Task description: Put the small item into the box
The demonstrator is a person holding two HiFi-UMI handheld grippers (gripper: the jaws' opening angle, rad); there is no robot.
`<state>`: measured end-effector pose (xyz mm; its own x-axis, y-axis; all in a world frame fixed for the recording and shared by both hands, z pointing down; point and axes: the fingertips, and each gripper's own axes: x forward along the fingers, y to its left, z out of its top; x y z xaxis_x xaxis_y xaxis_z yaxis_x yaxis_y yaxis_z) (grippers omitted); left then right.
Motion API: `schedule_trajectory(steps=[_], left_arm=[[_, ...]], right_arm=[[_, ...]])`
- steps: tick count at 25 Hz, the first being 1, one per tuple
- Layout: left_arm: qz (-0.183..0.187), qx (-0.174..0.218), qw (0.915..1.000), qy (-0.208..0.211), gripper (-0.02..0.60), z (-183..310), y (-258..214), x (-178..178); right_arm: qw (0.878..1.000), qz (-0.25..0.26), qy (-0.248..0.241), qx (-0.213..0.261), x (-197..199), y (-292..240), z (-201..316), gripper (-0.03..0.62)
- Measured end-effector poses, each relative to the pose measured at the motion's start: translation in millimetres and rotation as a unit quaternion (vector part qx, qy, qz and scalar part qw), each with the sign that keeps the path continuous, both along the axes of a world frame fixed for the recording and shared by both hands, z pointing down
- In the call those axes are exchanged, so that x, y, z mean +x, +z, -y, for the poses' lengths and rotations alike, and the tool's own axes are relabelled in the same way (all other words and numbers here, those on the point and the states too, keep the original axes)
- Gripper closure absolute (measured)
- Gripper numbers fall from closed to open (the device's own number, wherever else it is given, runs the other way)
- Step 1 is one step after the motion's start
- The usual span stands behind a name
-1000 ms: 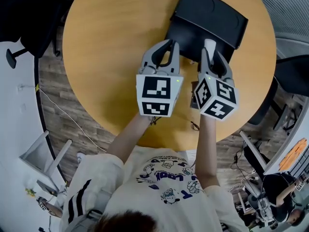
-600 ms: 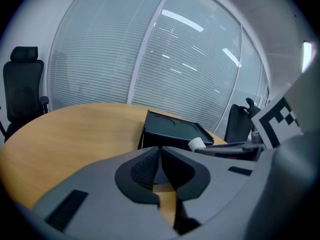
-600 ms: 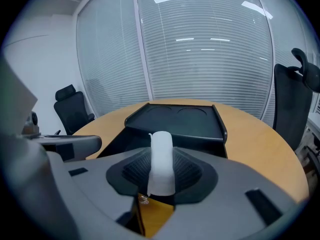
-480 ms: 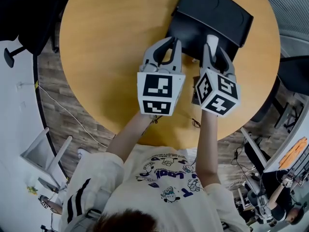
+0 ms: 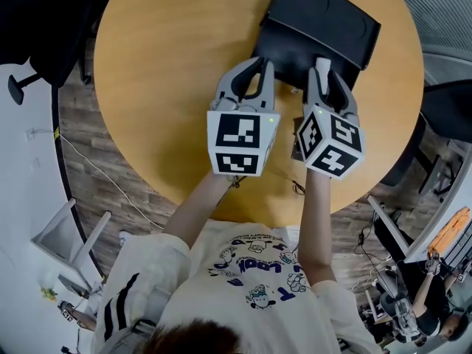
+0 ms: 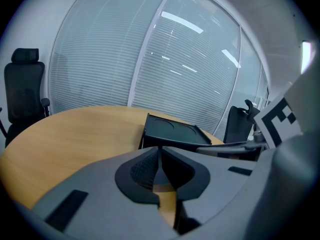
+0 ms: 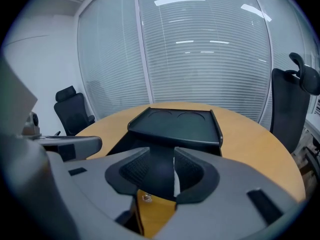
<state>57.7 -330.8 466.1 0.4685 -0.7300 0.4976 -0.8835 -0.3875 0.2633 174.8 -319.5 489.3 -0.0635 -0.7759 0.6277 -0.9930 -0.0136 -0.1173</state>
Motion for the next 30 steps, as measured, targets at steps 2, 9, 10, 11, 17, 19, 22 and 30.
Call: schedule_trajectory(steps=[2, 9, 10, 11, 17, 19, 22, 30], left_arm=[[-0.001, 0.005, 1.0, -0.002, 0.549, -0.5, -5.6, -1.3], [-0.003, 0.037, 0.9993, -0.005, 0.549, -14.2, -39.9, 0.9], [-0.003, 0.042, 0.9991, -0.006, 0.549, -17.4, -45.8, 0.9], [-0.004, 0.046, 0.9989, -0.006, 0.549, -20.8, -51.5, 0.3], [-0.007, 0.079, 0.9967, -0.015, 0.549, -41.7, -87.7, -4.4], [-0.007, 0.09, 0.9958, -0.018, 0.549, -50.5, -99.7, -6.6], [-0.009, 0.102, 0.9945, -0.022, 0.549, -64.8, -115.9, -13.0], [-0.009, 0.129, 0.9906, -0.045, 0.549, -91.6, -150.7, -29.1]], right_arm=[[1.0, 0.001, 0.0, 0.007, -1.5, -7.9, -2.9, 0.428], [0.999, -0.008, -0.003, 0.049, -1.9, -47.8, -21.2, 0.474], [0.998, -0.01, -0.002, 0.057, -2.1, -55.3, -24.8, 0.486], [0.998, -0.01, -0.002, 0.064, -2.9, -62.5, -28.6, 0.5], [0.995, 0.0, -0.005, 0.1, -12.4, -99.2, -53.0, 0.531], [0.994, 0.005, -0.007, 0.109, -16.4, -108.8, -61.1, 0.534], [0.993, 0.009, -0.011, 0.121, -23.8, -122.7, -73.4, 0.537], [0.988, 0.015, -0.029, 0.149, -35.0, -156.0, -98.7, 0.542]])
